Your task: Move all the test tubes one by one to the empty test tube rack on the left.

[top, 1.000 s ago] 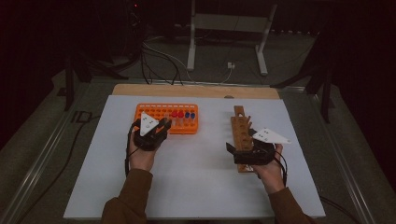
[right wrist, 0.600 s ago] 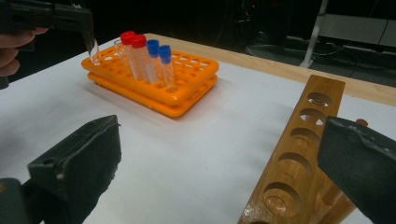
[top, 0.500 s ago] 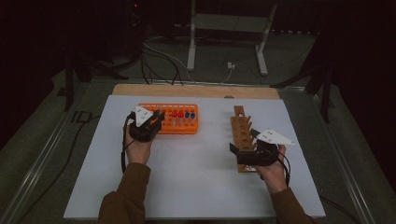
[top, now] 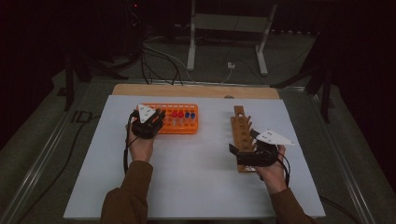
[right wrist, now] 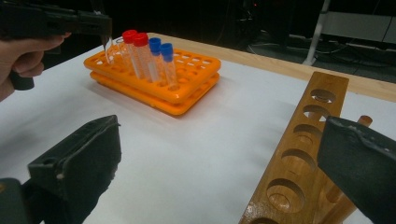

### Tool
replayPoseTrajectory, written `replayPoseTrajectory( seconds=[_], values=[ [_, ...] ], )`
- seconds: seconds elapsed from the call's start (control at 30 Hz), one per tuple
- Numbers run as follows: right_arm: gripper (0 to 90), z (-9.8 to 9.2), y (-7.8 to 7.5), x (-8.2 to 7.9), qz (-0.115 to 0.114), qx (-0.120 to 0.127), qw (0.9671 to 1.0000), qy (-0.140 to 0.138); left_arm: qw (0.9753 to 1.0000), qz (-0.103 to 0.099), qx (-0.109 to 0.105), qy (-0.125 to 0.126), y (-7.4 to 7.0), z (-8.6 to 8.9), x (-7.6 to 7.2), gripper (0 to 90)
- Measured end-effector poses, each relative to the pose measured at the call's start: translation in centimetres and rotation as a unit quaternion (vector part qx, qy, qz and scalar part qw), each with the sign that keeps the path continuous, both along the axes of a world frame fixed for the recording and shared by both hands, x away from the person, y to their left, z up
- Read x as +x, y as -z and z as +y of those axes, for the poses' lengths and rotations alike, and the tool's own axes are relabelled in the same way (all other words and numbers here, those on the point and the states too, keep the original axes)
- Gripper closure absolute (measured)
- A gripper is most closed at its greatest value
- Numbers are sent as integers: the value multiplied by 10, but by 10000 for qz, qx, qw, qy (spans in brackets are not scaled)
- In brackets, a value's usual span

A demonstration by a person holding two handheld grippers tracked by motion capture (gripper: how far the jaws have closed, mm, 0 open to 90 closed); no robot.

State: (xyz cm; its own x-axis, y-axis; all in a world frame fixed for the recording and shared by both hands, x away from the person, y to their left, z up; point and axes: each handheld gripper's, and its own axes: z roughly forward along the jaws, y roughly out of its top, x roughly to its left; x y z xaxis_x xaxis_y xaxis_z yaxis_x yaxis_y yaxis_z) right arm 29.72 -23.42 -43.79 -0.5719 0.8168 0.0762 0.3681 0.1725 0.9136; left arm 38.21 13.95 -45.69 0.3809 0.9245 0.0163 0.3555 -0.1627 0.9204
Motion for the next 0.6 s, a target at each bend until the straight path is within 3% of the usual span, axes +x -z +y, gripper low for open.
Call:
replayPoseTrajectory(
  seconds=[0.43, 0.6],
  values=[
    [0, 0, 1, 0, 14, 25, 10000, -28, 9994, 205, -223, -179, 14, -1, 12, 759],
    [0, -1, 1, -1, 33, 53, 10000, -35, 9990, 420, 32, -175, 27, -4, 13, 760]
  ],
)
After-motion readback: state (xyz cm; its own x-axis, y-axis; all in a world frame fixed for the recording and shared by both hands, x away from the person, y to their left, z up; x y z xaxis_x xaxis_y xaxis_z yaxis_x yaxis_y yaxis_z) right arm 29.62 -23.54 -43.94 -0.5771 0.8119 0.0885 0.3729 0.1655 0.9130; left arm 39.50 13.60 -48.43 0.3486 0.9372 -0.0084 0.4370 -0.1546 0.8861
